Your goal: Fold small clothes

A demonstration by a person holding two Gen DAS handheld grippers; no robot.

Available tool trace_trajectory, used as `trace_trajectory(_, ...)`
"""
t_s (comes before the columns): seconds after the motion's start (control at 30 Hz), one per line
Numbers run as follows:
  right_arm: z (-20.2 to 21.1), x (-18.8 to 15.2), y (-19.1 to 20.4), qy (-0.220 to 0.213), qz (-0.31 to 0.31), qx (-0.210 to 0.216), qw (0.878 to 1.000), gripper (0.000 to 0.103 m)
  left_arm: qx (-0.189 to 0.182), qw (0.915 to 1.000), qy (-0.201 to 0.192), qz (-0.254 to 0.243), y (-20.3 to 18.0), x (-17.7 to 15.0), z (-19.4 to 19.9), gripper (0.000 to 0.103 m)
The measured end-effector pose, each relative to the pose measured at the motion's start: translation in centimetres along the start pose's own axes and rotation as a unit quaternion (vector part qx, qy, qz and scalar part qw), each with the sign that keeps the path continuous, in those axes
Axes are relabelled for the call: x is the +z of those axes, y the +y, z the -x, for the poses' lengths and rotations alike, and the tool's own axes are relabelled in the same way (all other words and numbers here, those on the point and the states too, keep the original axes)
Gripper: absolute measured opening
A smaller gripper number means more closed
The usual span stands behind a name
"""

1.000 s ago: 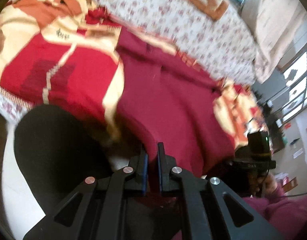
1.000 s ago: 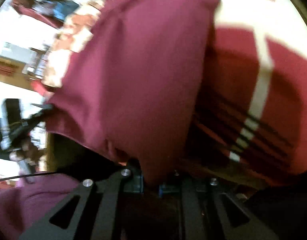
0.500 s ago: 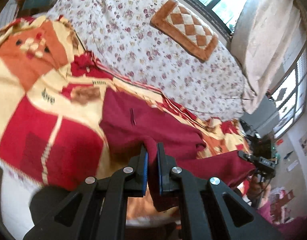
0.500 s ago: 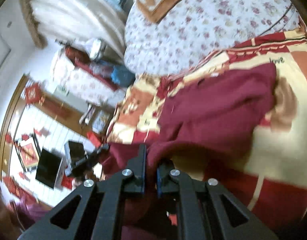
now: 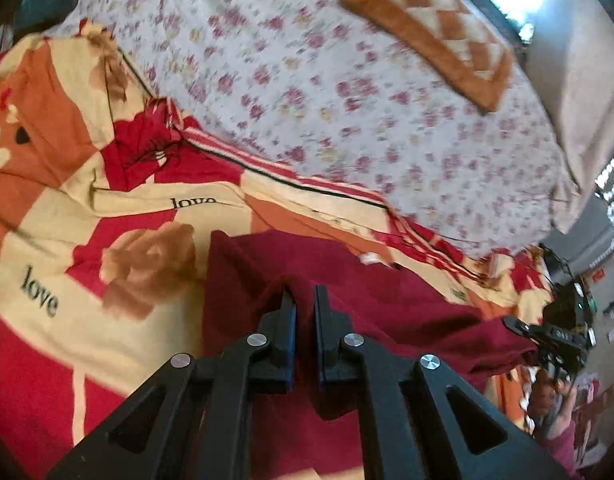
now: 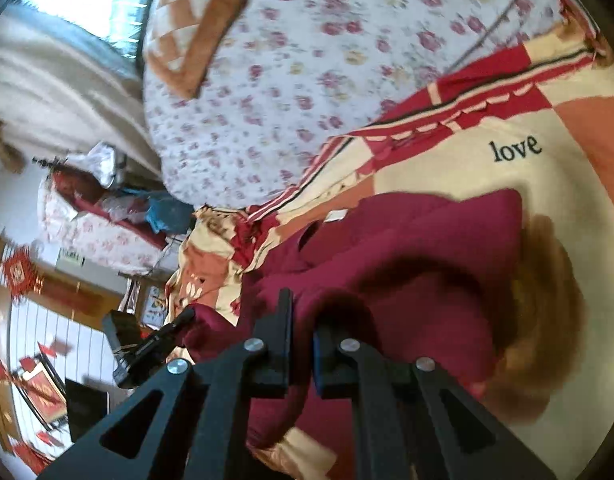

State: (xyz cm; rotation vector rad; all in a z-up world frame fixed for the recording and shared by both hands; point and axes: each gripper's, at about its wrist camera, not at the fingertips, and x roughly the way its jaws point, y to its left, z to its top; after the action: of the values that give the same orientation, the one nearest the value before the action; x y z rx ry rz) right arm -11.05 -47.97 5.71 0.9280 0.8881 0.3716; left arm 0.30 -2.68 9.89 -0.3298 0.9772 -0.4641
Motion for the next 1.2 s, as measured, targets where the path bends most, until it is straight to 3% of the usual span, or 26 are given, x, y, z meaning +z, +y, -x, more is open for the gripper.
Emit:
trace_trajectory(0.1, -2.0, 1.4, -1.7, 0.016, -0.016, -0.012, 1.0, 0.009, -0.01, 0.9995, 0.021, 0.02, 1.3, 0.9, -2.7, 0.0)
trace_trajectory(0.17, -3.1, 2.0, -2.8, 0.028, -0.03, -0.042, 0.998, 0.021, -0.019, 0.9988, 0.032, 0.032, 1.8, 1.0, -3.7, 0.0)
trace_trajectory(0.2, -3.3, 2.1, -3.0, 0.027, -0.029, -0.046, 0.998, 0.022, -0.02, 0.9981, 0.04, 0.041, 2.3, 1.1, -4.3, 0.0)
trace_trajectory(0.33, -2.9, 1.9, -2.1, 0.018, -0.005, -0.038, 0.999, 0.03, -0.033, 0.9965, 0.05, 0.057, 3.1, 1.3, -4.5, 0.0)
trace_trajectory(0.47, -0.6, 1.0, 0.6, -0.028, 0.042, -0.071, 0.996, 0.054, -0.04, 0.9961, 0.052, 0.059, 2.8, 1.8, -3.6, 0.016)
trace_trajectory(0.6, 0.4, -0.3, 4.1, -0.039, 0.107, -0.071, 0.991, 0.055, -0.05, 0.9971, 0.013, 0.056, 2.2, 2.5, -1.3, 0.038)
trace_trajectory(0.67, -0.2, -0.9, 5.7, -0.032, 0.144, -0.084, 0.985, 0.056, -0.058, 0.9963, 0.002, 0.063, 2.0, 2.6, -0.6, 0.042)
trace_trajectory(0.87, -6.4, -1.7, 7.1, 0.019, 0.217, -0.157, 0.963, 0.056, -0.023, 0.999, 0.032, 0.021, 0.0, 1.5, -3.0, 0.042)
trace_trajectory(1.07, -10.6, 1.6, 2.2, 0.017, 0.158, -0.233, 0.959, 0.056, 0.043, 0.996, 0.075, 0.02, 0.9, 0.2, -8.1, 0.042)
trace_trajectory(1.2, -11.5, 2.2, 1.0, 0.021, 0.161, -0.25, 0.955, 0.053, 0.047, 0.9961, 0.074, 0.015, 1.0, -0.1, -8.4, 0.041)
